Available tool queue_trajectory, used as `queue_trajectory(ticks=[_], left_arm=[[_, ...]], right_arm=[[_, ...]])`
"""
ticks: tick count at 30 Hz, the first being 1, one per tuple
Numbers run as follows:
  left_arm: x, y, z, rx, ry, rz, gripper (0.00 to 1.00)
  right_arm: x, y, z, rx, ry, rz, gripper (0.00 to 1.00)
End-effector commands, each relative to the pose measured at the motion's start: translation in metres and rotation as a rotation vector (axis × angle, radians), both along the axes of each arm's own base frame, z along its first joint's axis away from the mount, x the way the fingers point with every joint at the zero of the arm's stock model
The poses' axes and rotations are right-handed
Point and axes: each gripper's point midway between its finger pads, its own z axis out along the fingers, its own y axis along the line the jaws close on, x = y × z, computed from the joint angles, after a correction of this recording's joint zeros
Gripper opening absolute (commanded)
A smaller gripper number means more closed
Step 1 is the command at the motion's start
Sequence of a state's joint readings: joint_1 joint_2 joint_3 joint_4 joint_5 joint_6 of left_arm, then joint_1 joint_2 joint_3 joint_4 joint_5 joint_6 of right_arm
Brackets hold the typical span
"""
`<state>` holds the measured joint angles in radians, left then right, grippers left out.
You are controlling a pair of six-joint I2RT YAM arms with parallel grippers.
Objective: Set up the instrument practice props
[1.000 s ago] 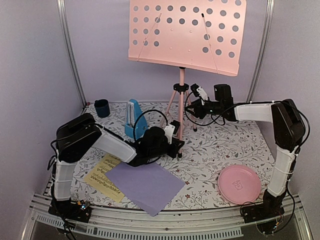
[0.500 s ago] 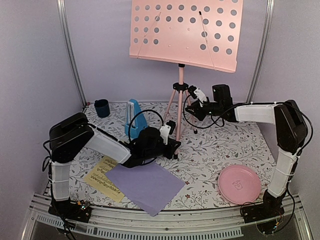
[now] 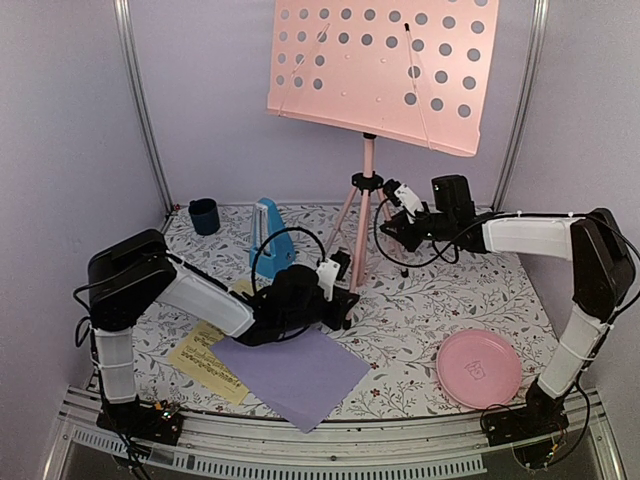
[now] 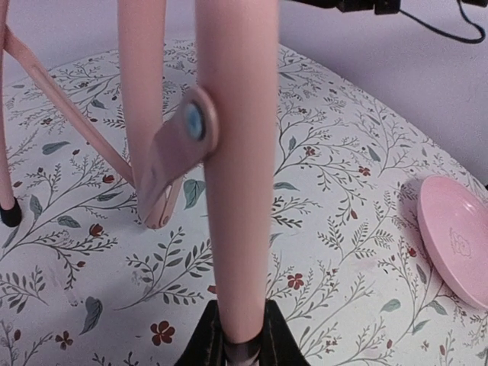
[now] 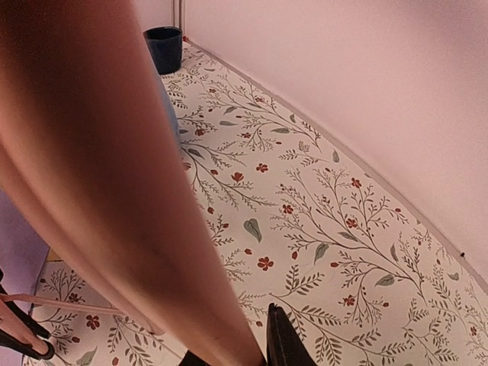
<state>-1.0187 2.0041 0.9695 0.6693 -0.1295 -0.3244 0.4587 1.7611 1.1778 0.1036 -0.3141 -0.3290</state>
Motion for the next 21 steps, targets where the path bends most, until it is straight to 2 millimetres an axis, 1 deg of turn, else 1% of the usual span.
queue_trajectory(ticks=[1, 5, 9, 14, 16, 21], left_arm=[[-0.024, 0.007, -0.020, 0.080, 0.028, -0.030, 0.00], [-0.034, 0.011, -0.031, 0.099, 0.061, -0.039, 0.00], [-0.043, 0.016, -0.043, 0.120, 0.081, -0.042, 0.00], [-0.046, 0.019, -0.049, 0.127, 0.097, -0.037, 0.00], [-0.047, 0.019, -0.052, 0.133, 0.100, -0.038, 0.00], [-0.047, 0.020, -0.063, 0.145, 0.122, -0.035, 0.00]], right_arm=[[0.015, -0.060, -0.001, -0.092, 0.004, -0.260, 0.00], [0.011, -0.075, -0.014, -0.146, 0.033, -0.325, 0.00], [0.003, -0.092, -0.023, -0.188, 0.059, -0.393, 0.00], [-0.006, -0.110, -0.024, -0.222, 0.067, -0.464, 0.00], [-0.011, -0.113, -0.025, -0.230, 0.076, -0.472, 0.00], [-0.023, -0.122, -0.034, -0.246, 0.085, -0.510, 0.00]])
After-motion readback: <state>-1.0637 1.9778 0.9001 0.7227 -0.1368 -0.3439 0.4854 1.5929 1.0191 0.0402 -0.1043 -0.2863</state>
